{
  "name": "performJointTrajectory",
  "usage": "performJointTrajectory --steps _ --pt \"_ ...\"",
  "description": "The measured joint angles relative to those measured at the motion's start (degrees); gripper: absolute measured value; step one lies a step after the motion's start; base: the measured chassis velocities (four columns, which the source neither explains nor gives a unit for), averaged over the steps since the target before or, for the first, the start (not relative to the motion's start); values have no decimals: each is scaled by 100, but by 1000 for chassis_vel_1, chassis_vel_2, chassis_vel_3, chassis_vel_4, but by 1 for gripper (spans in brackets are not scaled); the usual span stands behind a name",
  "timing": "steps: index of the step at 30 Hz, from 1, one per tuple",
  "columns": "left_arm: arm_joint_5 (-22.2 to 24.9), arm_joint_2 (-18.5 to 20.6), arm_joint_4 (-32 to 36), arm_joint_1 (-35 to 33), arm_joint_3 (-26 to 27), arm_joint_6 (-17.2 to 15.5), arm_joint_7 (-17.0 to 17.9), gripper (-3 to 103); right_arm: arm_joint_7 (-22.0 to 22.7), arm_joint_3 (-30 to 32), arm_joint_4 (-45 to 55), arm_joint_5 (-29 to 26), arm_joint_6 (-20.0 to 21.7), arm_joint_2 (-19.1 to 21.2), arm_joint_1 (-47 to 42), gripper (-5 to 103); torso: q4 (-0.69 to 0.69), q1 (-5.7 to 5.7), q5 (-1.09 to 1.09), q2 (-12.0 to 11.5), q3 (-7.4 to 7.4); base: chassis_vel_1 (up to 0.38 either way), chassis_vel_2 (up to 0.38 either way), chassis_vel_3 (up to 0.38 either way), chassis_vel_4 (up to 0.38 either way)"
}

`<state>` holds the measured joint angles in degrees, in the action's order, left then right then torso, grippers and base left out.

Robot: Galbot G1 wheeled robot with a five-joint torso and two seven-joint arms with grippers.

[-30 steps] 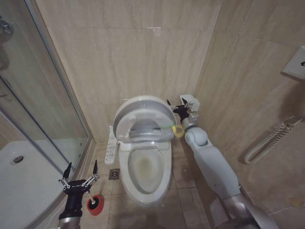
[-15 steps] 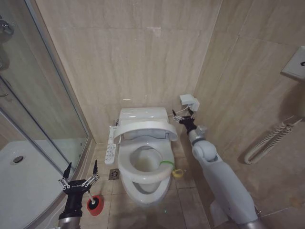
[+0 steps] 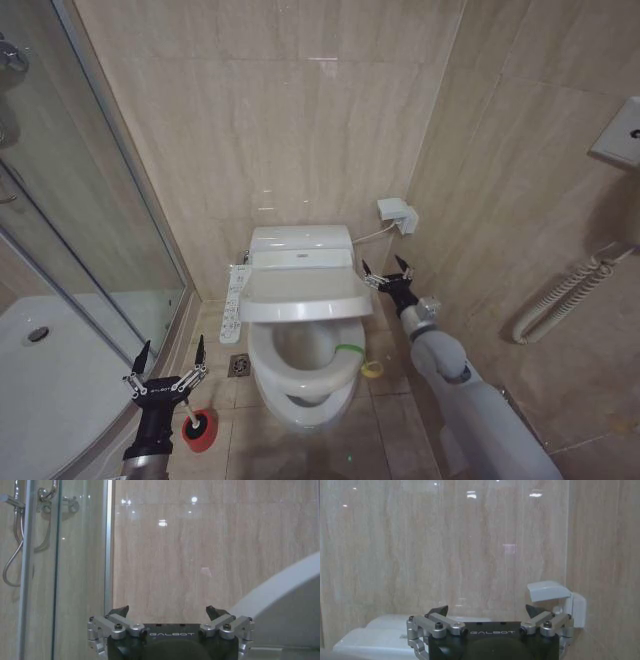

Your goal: Open the toilet lid, clean the toilet bowl with a toilet brush, close the toilet lid, and flush.

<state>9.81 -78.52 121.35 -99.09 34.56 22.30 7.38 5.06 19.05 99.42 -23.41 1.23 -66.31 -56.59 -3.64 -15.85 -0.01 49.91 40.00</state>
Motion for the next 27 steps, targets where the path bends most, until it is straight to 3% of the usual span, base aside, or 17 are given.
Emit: performJointTrajectory --steps 9,20,27 --pt "0 0 0 0 0 0 0 100 221 263 441 55 -3 -80 -468 100 0 0 0 0 0 0 0 0 0" --pt "0 0 0 0 0 0 0 100 684 684 668 587 -140 -403 -944 100 0 0 0 0 0 0 0 0 0" --pt "0 0 0 0 0 0 0 100 674 1027 915 732 -147 -587 -1331 100 0 0 0 0 0 0 0 0 0"
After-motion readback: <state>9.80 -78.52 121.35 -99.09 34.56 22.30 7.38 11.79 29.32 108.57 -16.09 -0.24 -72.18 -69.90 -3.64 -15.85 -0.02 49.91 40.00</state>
